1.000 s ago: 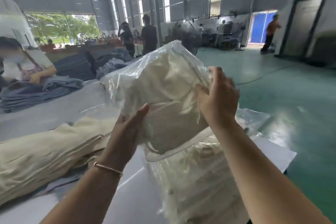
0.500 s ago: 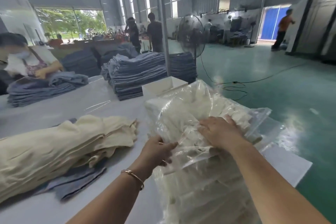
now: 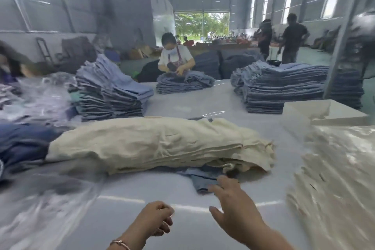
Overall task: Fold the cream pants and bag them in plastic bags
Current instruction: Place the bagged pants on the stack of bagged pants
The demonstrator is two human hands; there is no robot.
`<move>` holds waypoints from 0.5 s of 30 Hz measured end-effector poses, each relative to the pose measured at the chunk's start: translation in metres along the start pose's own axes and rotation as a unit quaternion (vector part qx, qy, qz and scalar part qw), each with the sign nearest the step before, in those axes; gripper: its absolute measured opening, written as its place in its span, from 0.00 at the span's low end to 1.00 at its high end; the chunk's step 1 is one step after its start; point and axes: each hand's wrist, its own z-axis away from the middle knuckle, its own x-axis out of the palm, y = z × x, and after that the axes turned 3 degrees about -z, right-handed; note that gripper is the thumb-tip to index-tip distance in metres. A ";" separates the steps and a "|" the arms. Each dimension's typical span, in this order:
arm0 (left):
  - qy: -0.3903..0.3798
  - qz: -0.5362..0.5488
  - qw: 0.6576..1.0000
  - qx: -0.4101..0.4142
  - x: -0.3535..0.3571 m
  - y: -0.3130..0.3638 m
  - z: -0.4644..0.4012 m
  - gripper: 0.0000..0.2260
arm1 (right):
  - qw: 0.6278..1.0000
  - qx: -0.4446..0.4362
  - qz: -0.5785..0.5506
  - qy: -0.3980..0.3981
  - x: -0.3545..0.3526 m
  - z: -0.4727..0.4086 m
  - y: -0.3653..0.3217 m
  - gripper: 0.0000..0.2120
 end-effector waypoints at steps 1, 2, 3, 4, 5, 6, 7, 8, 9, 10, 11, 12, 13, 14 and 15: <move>0.020 0.009 1.000 -0.012 -0.027 -0.011 -0.001 0.04 | 0.999 -0.015 0.003 -0.029 0.020 -0.013 -0.018 0.22; 0.038 0.015 0.999 -0.025 -0.053 -0.022 -0.003 0.05 | 0.998 -0.027 0.007 -0.055 0.038 -0.027 -0.036 0.23; 0.053 0.014 0.998 -0.035 -0.079 -0.030 -0.007 0.05 | 0.996 -0.041 0.015 -0.076 0.055 -0.042 -0.053 0.23; 0.069 0.009 0.997 -0.042 -0.104 -0.038 -0.011 0.06 | 0.995 -0.052 0.021 -0.087 0.070 -0.056 -0.067 0.23; 0.090 0.003 0.995 -0.043 -0.127 -0.045 -0.017 0.05 | 0.993 -0.062 0.023 -0.095 0.084 -0.071 -0.082 0.23; 0.116 -0.005 0.993 -0.036 -0.149 -0.050 -0.026 0.04 | 0.992 -0.067 0.029 -0.099 0.098 -0.085 -0.097 0.23; 0.144 -0.020 0.989 -0.023 -0.169 -0.053 -0.036 0.03 | 0.993 -0.067 0.032 -0.093 0.109 -0.097 -0.112 0.23; 0.170 -0.047 0.984 -0.006 -0.188 -0.055 -0.049 0.03 | 0.995 -0.072 0.035 -0.066 0.119 -0.109 -0.126 0.24; 0.191 -0.090 0.977 0.014 -0.205 -0.056 -0.064 0.05 | 0.996 -0.059 0.033 -0.057 0.123 -0.119 -0.140 0.25; 0.210 -0.149 0.965 0.042 -0.221 -0.055 -0.079 0.07 | 0.997 -0.035 0.011 -0.071 0.123 -0.127 -0.153 0.25; 0.226 -0.214 0.947 0.076 -0.234 -0.052 -0.094 0.09 | 0.997 -0.040 0.012 -0.059 0.127 -0.138 -0.163 0.24; 0.241 -0.271 0.924 0.123 -0.246 -0.048 -0.110 0.12 | 0.999 -0.022 0.010 -0.024 0.133 -0.150 -0.172 0.22; 0.243 -0.314 0.903 0.162 -0.255 -0.042 -0.125 0.15 | 1.000 -0.008 0.012 0.001 0.138 -0.161 -0.178 0.21; 0.244 -0.350 0.884 0.191 -0.262 -0.037 -0.141 0.22 | 1.000 0.005 0.017 0.019 0.139 -0.170 -0.181 0.20; 0.236 -0.385 0.869 0.202 -0.267 -0.030 -0.155 0.30 | 0.999 0.012 0.033 0.040 0.137 -0.179 -0.185 0.19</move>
